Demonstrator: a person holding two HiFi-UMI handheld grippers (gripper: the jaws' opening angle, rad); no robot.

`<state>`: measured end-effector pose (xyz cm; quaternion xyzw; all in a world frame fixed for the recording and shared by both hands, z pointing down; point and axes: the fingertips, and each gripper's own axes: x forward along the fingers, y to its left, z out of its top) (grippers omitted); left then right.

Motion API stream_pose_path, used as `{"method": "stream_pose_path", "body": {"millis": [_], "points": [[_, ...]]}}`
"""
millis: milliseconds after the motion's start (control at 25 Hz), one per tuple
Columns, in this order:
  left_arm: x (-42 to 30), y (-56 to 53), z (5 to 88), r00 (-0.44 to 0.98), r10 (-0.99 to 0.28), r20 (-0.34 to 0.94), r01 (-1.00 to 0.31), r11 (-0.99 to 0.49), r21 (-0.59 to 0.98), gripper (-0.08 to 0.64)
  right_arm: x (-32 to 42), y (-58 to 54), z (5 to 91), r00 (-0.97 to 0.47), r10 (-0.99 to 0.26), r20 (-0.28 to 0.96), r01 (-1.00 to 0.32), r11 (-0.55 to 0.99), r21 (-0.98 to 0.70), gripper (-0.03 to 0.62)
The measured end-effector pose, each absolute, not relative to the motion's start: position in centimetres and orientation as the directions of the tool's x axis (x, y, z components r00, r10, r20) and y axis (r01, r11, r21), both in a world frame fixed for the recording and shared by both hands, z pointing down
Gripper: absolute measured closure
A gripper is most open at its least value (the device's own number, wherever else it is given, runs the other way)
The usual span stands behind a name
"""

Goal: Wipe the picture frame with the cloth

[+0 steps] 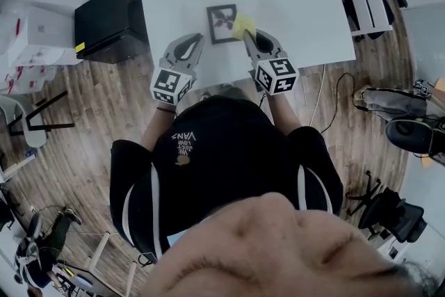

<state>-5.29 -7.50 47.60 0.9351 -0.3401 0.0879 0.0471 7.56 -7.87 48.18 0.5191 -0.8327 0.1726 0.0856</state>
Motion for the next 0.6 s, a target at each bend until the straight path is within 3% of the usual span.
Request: {"method": "stream_pose_path", "body": {"millis": [600], "points": [[-5.11, -6.93, 47.21, 0.759, -0.622, 0.19, -0.638, -0.769, 0.032, 0.528, 7.67, -7.42, 47.91, -0.439, -0.838, 0.325, -0.898, 0.395, -0.193, 0.548]]}}
